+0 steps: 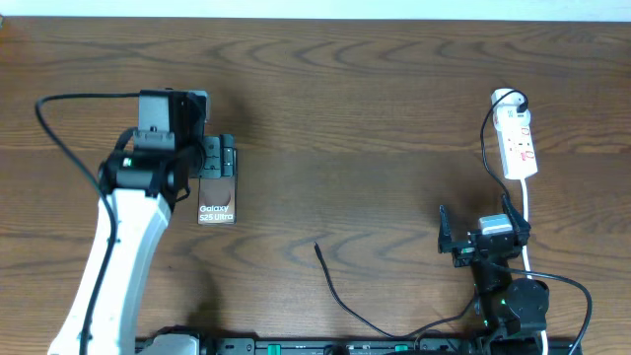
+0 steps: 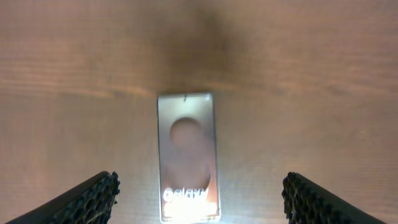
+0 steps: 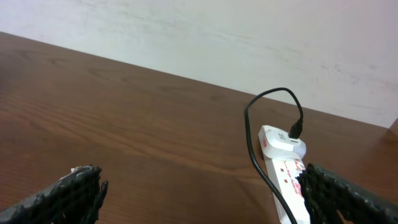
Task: Plug charger to phone and switch on socket
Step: 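Move the left gripper forward over the Galaxy S25 Ultra phone box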
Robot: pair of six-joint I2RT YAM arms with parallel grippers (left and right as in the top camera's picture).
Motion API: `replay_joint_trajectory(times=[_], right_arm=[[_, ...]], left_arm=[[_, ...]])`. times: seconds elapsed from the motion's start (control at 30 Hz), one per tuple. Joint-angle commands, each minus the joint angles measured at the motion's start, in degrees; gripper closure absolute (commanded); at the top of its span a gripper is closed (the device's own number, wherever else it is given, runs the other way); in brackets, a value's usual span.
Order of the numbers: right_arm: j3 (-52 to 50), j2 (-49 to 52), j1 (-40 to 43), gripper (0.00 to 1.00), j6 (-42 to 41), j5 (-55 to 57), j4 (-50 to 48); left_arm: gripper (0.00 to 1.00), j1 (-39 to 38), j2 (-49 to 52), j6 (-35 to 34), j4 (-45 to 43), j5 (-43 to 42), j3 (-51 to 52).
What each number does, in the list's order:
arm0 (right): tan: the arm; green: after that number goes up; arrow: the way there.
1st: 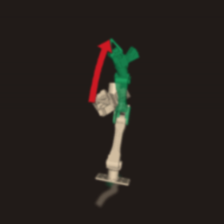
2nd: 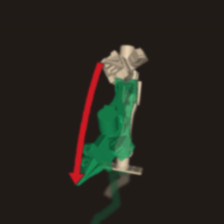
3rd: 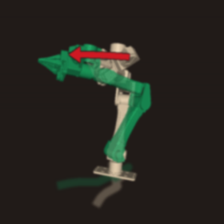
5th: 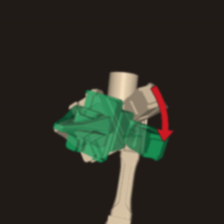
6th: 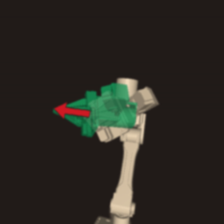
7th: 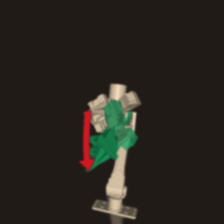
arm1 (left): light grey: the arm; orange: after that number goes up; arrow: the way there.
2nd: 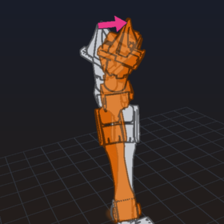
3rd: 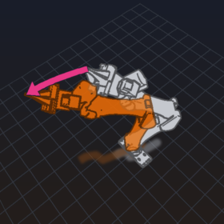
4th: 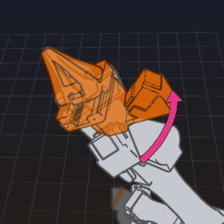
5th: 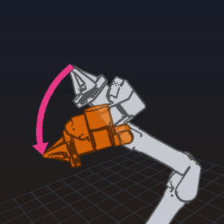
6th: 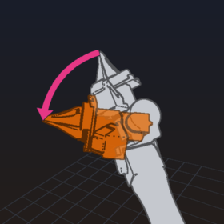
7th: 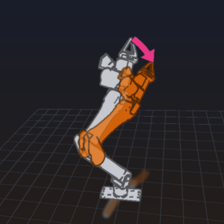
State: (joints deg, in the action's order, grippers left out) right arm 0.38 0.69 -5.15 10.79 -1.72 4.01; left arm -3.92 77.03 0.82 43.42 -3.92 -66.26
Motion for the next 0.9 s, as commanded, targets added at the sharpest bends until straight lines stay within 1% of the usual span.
replay_joint_trajectory(times=[0.0,0.13,0.63,0.77,0.87], right_arm=[[-0.07,-0.37,0.39,0.01,-0.44,-0.35,0.26],[-0.07,-0.37,0.39,0.01,-0.44,-0.35,0.26],[-0.07,-0.37,0.39,0.01,-0.44,-0.35,0.26],[-0.07,-0.37,0.39,0.01,-0.44,-0.35,0.26],[-0.07,-0.37,0.39,0.01,-0.44,-0.35,0.26]], left_arm=[[0.14,0.70,2.62,-1.33,3.13,-0.11,-1.79],[0.14,0.70,3.48,-1.33,6.14,-0.09,-1.79],[0.14,0.70,3.61,-1.57,6.32,-0.09,-1.79],[0.14,0.76,5.66,-2.08,7.17,-0.07,-1.92],[0.14,0.81,9.31,-2.47,8.26,-0.07,-2.80]])
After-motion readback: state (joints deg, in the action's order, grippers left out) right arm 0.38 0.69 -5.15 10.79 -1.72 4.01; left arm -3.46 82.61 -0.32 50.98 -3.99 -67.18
